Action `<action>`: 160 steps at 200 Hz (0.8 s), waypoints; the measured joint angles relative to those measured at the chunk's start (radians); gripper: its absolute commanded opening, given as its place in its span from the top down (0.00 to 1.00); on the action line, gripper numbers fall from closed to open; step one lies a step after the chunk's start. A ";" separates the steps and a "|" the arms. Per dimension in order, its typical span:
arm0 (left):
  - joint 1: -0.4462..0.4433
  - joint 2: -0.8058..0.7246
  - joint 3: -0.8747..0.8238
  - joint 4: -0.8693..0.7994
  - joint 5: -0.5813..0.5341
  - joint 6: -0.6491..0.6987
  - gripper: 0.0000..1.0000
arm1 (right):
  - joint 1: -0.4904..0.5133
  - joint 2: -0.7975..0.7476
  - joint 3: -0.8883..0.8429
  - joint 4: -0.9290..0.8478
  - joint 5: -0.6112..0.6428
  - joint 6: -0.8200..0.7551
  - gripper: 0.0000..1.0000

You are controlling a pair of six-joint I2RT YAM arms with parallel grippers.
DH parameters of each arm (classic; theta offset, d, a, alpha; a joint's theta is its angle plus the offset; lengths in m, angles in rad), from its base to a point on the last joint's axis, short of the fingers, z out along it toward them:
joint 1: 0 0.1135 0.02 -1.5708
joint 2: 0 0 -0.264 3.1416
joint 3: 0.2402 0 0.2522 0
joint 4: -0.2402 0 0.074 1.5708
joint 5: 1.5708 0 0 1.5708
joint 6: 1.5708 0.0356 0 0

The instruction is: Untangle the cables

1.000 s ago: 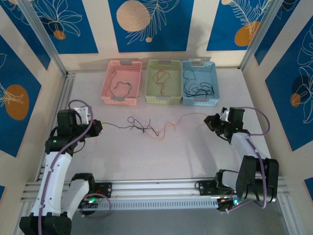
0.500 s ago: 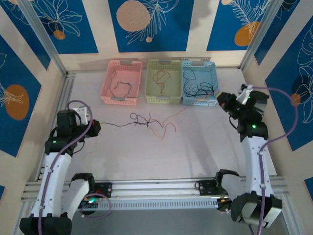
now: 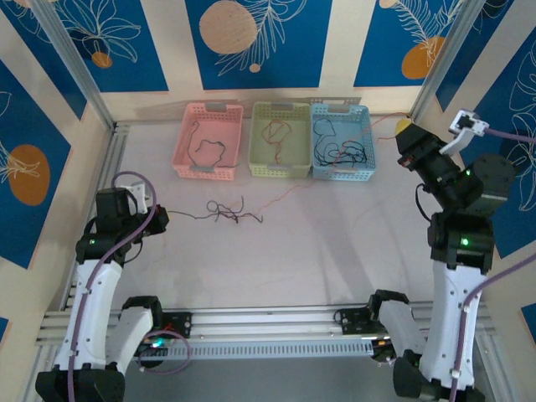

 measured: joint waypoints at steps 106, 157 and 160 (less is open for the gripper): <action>0.002 0.005 0.000 0.000 0.001 0.000 1.00 | 0.050 0.051 0.059 -0.006 -0.038 -0.007 1.00; 0.002 0.005 0.000 0.000 0.002 0.000 1.00 | 0.309 0.191 -0.166 -0.120 0.034 -0.055 1.00; 0.002 0.005 0.000 0.000 0.002 0.000 1.00 | 0.318 0.198 -0.187 -0.129 0.040 -0.058 1.00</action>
